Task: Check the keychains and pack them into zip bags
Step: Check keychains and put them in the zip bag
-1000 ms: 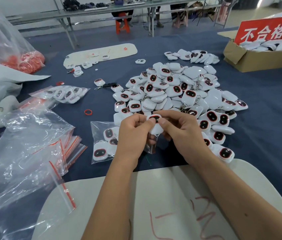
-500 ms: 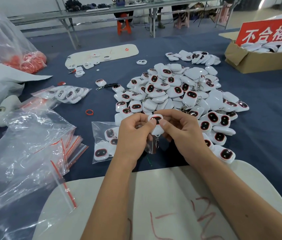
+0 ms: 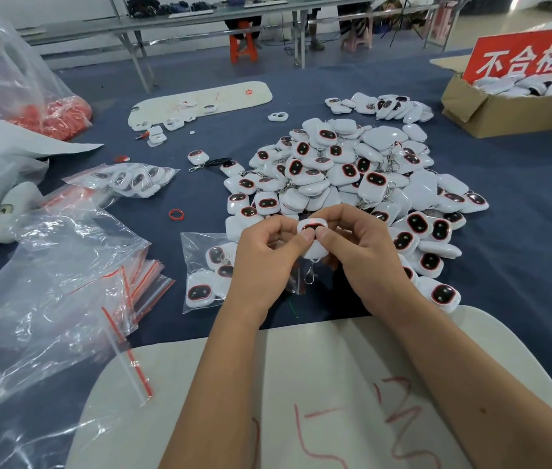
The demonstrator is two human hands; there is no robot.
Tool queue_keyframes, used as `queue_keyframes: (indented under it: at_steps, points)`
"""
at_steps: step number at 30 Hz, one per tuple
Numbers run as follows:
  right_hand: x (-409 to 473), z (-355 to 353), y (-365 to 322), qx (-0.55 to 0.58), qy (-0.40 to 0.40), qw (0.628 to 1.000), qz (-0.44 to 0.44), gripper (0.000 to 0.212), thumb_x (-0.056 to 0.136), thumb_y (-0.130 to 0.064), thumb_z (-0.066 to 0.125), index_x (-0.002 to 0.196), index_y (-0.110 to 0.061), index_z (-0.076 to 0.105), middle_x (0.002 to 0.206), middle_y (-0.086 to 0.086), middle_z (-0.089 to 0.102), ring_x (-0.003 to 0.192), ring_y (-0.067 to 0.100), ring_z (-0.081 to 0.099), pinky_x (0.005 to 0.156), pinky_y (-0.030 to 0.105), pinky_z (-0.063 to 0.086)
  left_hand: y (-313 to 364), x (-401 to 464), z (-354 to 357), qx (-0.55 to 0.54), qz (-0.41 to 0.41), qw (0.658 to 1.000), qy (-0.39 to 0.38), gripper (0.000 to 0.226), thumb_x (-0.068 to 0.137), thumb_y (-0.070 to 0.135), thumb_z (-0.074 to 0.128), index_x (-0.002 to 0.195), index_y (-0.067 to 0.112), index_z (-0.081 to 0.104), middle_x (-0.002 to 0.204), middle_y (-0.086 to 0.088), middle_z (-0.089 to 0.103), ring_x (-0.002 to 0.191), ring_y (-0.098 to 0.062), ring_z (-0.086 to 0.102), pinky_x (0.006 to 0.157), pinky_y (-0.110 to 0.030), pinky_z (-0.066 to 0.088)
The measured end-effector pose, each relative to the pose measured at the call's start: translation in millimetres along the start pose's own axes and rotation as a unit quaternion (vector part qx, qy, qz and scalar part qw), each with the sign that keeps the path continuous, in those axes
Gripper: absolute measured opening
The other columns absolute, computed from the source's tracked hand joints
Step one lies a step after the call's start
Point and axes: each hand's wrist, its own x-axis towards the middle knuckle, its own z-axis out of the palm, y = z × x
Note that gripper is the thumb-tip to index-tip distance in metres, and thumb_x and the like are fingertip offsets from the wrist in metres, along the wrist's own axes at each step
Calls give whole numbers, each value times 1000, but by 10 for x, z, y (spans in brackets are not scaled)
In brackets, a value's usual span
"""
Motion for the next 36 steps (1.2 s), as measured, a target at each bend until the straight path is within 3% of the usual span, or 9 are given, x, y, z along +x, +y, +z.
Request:
queue_keyframes:
  at_steps: [9,14,20,23,26,28,32,34,36]
  points:
    - [7,38,17,-29,-40,999,-2,23,97,0,69,114,-15,72,86,-3,76,70,9,66,68,22,54,24,34,33,-12,20,994,103,8,93,18,76,89,12,74,71,2,65,64,-14,53,58,-27,44]
    - [16,6,9,3,-19,1000,15,17,86,-10,71,102,-13,75,88,12,76,69,10,65,68,24,53,61,4,37,7,24,997,73,8,93,23,77,91,14,77,74,2,68,63,-9,54,60,-24,44]
    - [4,10,14,7,-18,1000,11,16,84,-15,71,99,-15,76,90,7,78,75,11,67,71,24,53,94,2,20,36,21,996,81,12,94,24,75,87,16,77,68,4,67,61,-12,55,61,-31,47]
    - [8,10,16,11,11,1000,18,14,84,-17,70,97,-18,74,88,1,76,74,11,65,71,24,52,106,-7,77,13,-16,984,178,29,101,30,61,79,12,69,67,-2,67,54,-23,60,52,-35,51]
    - [8,13,17,6,20,1000,24,11,88,-15,68,97,-20,74,83,-6,74,67,5,62,67,18,51,77,-18,71,139,-3,955,263,26,96,30,61,75,16,60,69,-1,66,64,-18,62,62,-30,47]
    - [11,18,19,3,26,999,27,12,89,-15,67,97,-19,74,82,-6,74,67,5,62,67,18,51,96,-40,78,226,-4,941,250,22,90,31,68,77,16,59,68,4,63,66,-13,59,61,-24,42]
    - [22,23,4,1,42,998,42,18,84,-22,66,98,-16,75,87,2,75,70,8,63,69,24,52,137,-68,155,367,-17,909,196,36,83,41,78,95,14,56,89,0,64,84,-22,60,72,-34,46]
    - [20,20,10,0,50,998,36,16,85,-23,66,98,-19,74,85,0,74,70,7,62,69,25,52,132,-73,147,396,-20,899,187,39,81,38,80,102,14,57,96,-3,65,91,-25,61,78,-38,50]
    - [15,23,18,-16,44,999,26,15,89,-24,66,101,-20,74,89,8,74,75,13,61,74,33,54,133,-79,114,374,-11,909,185,23,82,27,77,93,16,60,88,1,66,86,-22,64,76,-35,52]
